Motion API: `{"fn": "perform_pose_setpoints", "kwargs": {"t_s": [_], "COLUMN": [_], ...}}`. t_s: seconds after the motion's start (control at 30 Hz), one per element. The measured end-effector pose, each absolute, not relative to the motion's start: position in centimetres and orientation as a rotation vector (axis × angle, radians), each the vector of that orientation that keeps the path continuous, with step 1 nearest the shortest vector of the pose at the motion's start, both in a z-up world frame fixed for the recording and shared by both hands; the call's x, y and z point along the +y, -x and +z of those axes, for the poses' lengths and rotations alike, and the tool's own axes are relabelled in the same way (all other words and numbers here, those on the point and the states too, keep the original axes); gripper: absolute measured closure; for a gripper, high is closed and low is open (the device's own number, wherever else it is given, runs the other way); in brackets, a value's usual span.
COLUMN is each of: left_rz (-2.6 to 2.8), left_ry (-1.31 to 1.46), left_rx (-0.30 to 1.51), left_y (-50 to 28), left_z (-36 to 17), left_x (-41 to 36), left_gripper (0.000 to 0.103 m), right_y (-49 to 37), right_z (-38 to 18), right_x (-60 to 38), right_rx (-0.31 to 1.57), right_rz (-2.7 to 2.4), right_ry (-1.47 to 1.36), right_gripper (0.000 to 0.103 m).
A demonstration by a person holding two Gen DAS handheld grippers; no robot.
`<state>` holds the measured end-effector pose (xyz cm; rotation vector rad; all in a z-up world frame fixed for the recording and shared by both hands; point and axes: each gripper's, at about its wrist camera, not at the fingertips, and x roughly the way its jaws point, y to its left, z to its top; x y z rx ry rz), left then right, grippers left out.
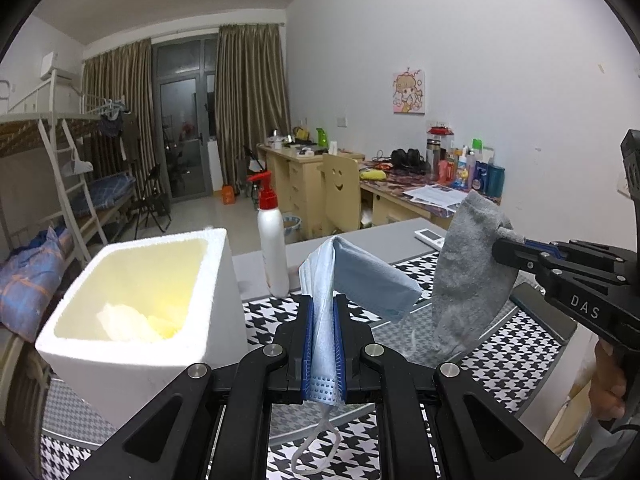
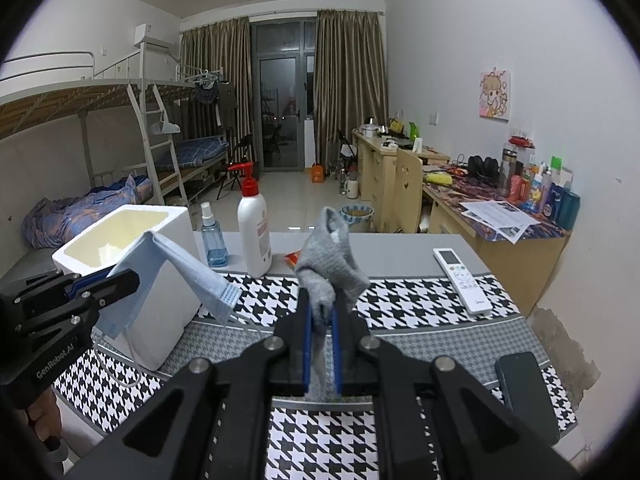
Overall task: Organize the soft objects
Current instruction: 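Carry the mask and sock toward the foam box with both grippers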
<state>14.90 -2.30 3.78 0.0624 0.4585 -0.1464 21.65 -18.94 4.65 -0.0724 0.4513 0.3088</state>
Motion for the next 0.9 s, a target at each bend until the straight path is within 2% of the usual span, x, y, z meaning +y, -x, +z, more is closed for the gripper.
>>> {"fn": "perform_pose_setpoints", "kwargs": {"t_s": [0.9], "left_rz": [-0.113], "left_ry": [-0.061], "left_rx": [0.390], "left_y": [-15.9], "left_z": [7.3], "left_x": [-1.3], "left_gripper": [0.093], "right_y": [-22.8], "right_z": [7.6], "right_x": [-17.6], "right_rx": [0.391], "right_rz": [0.350], "right_ry": [0.071], "right_gripper": [0.092]}}
